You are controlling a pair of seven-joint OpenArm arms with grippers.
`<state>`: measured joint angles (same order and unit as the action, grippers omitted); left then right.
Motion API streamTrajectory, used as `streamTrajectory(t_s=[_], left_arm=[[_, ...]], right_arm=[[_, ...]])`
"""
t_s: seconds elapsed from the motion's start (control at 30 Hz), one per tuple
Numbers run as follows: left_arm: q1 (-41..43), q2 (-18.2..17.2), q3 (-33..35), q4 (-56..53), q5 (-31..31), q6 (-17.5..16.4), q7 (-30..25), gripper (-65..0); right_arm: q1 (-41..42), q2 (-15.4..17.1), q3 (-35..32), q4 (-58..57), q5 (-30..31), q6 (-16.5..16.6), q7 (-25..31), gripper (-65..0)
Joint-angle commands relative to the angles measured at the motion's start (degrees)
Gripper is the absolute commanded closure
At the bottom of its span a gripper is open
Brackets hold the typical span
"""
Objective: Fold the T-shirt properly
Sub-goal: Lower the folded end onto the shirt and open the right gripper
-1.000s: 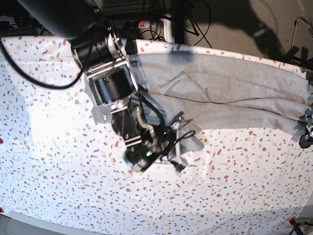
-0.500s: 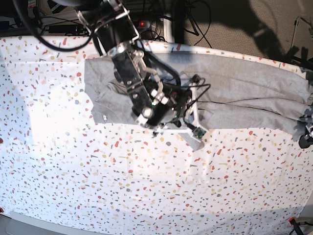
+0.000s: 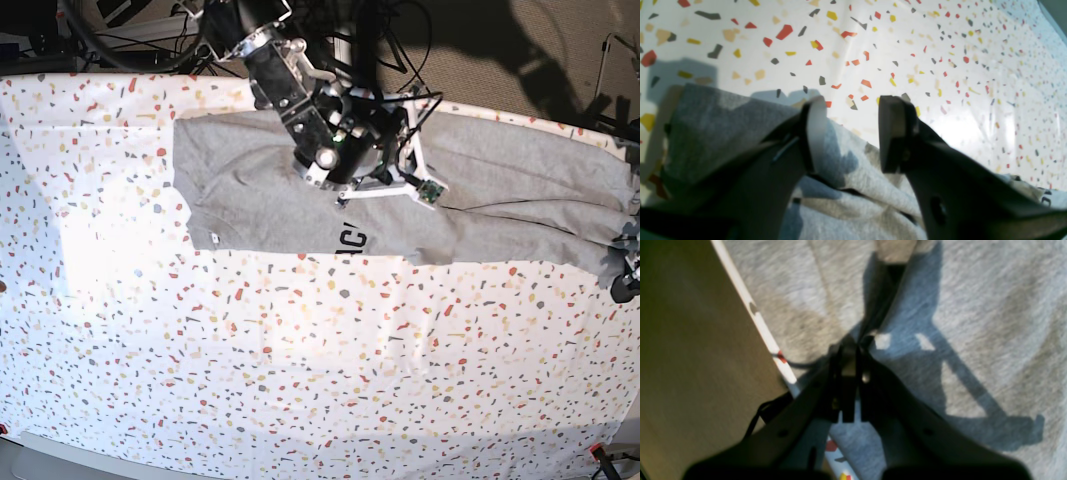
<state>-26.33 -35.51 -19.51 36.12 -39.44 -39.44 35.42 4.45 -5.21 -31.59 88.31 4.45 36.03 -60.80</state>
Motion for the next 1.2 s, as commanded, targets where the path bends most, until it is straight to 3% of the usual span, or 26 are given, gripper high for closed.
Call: streamTrajectory(t_s=[0.0, 0.17, 0.33, 0.47, 0.57, 0.67, 0.9, 1.03, 1.17], left_arm=[[-1.3, -1.5, -0.3, 1.0, -1.0, -0.6, -0.7, -25.4], [-1.3, -1.5, -0.3, 1.0, -1.0, -0.6, -0.7, -25.4], [-1.3, -1.5, -0.3, 1.0, -1.0, -0.6, -0.3, -25.4], [-1.3, -1.6, -0.3, 1.0, -1.0, -0.6, 0.6, -25.4], [-1.3, -1.8, -0.3, 1.0, -1.0, -0.6, 1.0, -25.4], [-1.3, -2.7, -0.3, 1.0, -1.0, -0.6, 1.1, -25.4], [-0.4, -6.5, -0.3, 1.0, 0.3, -0.6, 2.4, -25.4], [3.1, -6.0, -0.3, 0.9, 8.1, -0.6, -4.8, -25.4], [6.2, -5.9, -0.3, 0.9, 8.5, -0.6, -8.3, -25.4]], right_arm=[[0.9, -0.6, 0.0, 1.5, 0.3, 0.2, 0.7, 0.0], [0.9, -0.6, 0.0, 3.0, 1.0, 0.2, 0.4, 0.0], [1.0, -0.5, 0.1, 4.3, 6.9, 0.2, -4.2, -0.7], [1.6, -0.5, 1.5, 4.8, 8.3, 1.5, -4.1, -23.4], [2.5, -0.5, 4.6, 5.0, 8.3, 1.5, -3.5, -31.4], [4.2, 0.7, 8.9, 5.0, 11.0, 1.5, -3.2, -31.7], [6.5, 8.1, 21.1, 5.0, 21.4, 1.5, -6.3, -31.7], [6.2, 10.8, 26.8, 5.0, 27.8, 3.2, -9.7, -31.7], [6.2, 10.9, 30.5, 5.0, 33.0, 4.0, -11.6, -31.7]])
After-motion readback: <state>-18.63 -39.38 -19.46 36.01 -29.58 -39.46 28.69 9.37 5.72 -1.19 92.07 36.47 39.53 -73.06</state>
